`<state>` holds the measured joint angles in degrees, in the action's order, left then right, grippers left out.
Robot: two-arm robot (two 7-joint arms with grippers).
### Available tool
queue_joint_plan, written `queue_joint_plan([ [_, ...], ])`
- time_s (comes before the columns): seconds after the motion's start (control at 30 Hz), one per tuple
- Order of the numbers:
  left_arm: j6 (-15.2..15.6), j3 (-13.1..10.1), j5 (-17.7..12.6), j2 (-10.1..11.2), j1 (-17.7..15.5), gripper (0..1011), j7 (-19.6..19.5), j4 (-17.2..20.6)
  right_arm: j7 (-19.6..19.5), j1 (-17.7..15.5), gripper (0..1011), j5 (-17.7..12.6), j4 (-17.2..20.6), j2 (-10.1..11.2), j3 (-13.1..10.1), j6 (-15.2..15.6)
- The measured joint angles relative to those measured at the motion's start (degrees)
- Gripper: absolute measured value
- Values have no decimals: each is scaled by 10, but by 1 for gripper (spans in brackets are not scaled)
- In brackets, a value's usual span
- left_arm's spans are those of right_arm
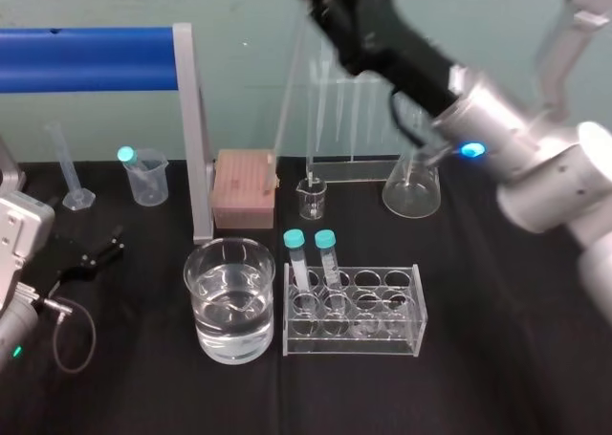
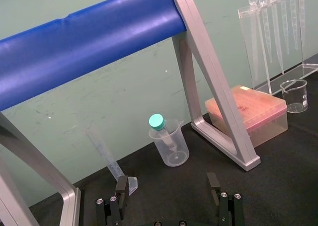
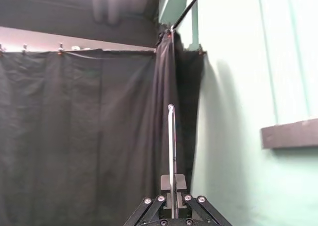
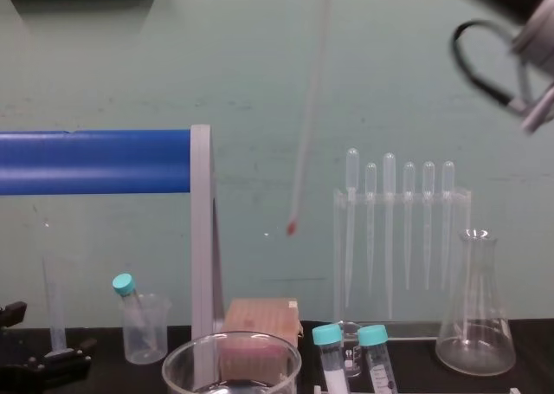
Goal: Hold the thermometer with one hand and immerse one end into the beaker, then reinsert it into the test tube rack.
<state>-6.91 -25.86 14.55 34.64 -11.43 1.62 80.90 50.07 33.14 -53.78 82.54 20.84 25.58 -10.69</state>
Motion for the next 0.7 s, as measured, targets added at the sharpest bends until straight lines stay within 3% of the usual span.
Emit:
queue_joint_plan([
  [0.23, 0, 0, 0, 0, 0, 1008, 0, 0, -58, -46, 56, 11, 60, 58, -40, -8],
  [0.37, 0, 0, 0, 0, 0, 1008, 0, 0, -91, -98, 56, 12, 92, 91, -71, -9],
  [0.57, 0, 0, 0, 0, 0, 1008, 0, 0, -117, -158, 56, 13, 113, 114, -100, -10],
  [0.7, 0, 0, 0, 0, 0, 1008, 0, 0, -126, -182, 56, 24, 111, 120, -110, -14],
])
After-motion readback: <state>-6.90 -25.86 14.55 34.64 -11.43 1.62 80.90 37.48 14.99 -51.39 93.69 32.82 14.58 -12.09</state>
